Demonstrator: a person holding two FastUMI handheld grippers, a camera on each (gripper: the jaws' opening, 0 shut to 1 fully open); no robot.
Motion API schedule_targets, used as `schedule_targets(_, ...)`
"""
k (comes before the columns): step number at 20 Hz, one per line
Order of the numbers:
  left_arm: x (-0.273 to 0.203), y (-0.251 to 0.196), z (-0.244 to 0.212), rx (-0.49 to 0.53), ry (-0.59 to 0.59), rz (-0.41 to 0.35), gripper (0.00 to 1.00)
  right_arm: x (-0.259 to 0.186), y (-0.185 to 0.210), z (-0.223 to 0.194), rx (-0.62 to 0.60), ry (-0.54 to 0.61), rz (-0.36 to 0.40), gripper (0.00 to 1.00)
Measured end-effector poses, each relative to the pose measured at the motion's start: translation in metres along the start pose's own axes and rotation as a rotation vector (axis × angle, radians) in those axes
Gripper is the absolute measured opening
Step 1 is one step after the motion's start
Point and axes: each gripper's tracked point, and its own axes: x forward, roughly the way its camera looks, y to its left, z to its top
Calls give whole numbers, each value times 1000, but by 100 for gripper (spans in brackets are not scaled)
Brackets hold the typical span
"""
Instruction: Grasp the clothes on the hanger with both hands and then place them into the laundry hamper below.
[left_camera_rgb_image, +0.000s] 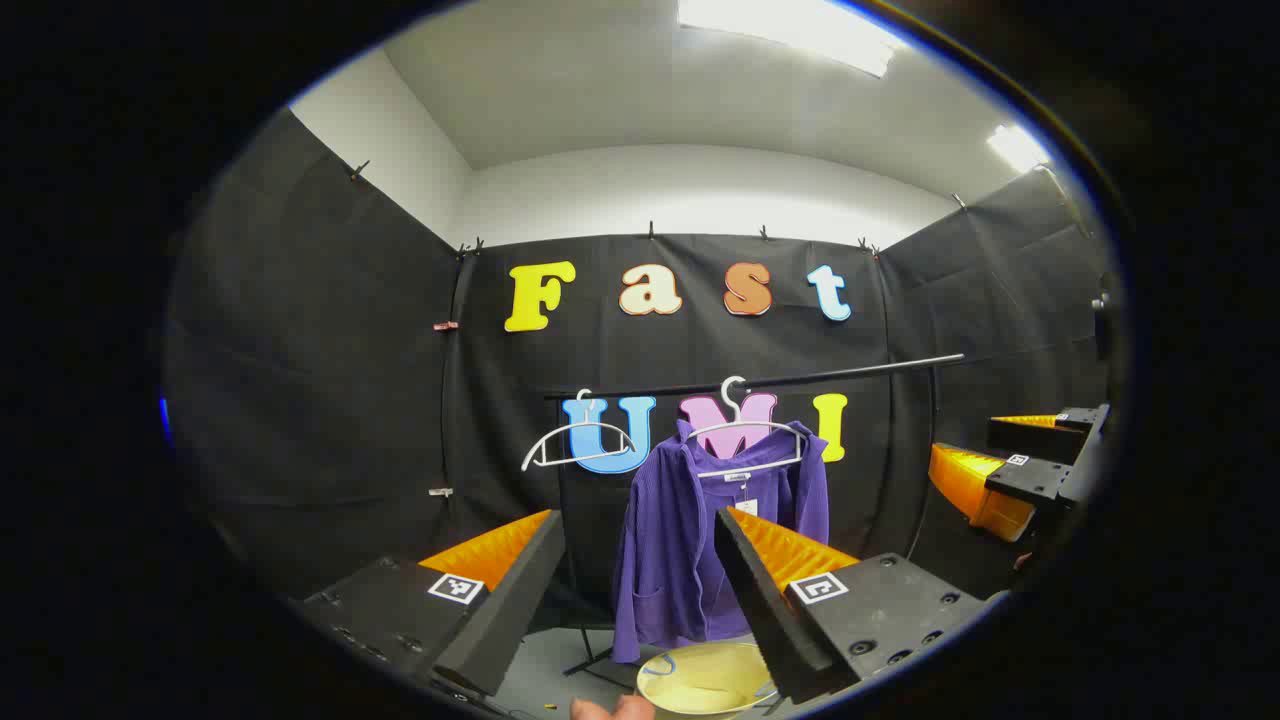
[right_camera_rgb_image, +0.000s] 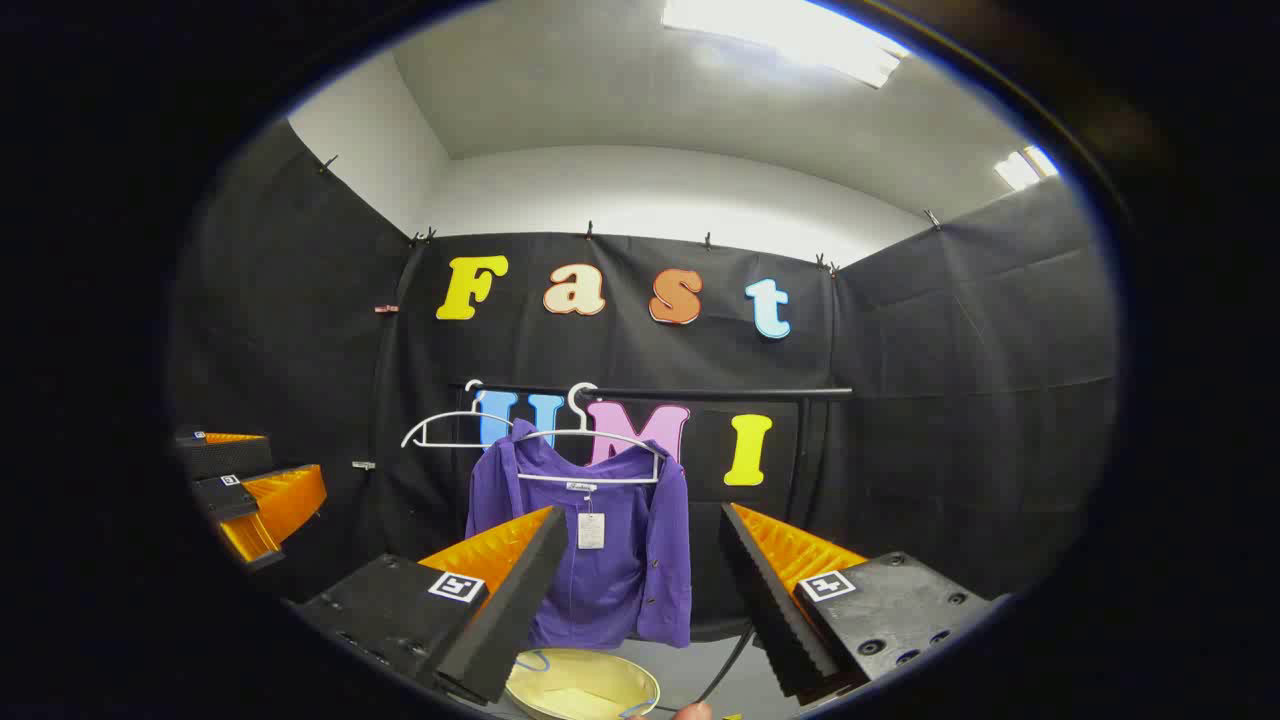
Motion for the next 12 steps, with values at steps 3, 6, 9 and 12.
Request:
schedule_targets(3,-3,3,-4,27,9,-2,95,-4,3,-1,-2,3,-2,97)
schedule_targets(6,-3,3,-3,43,7,-10,95,-7,2,0,-11,3,-12,98)
schedule_targets(9,-4,3,-1,42,2,-21,95,-8,1,4,-15,-1,-19,97)
schedule_targets(12,-4,3,0,30,5,-28,95,-11,0,5,-15,2,-26,97)
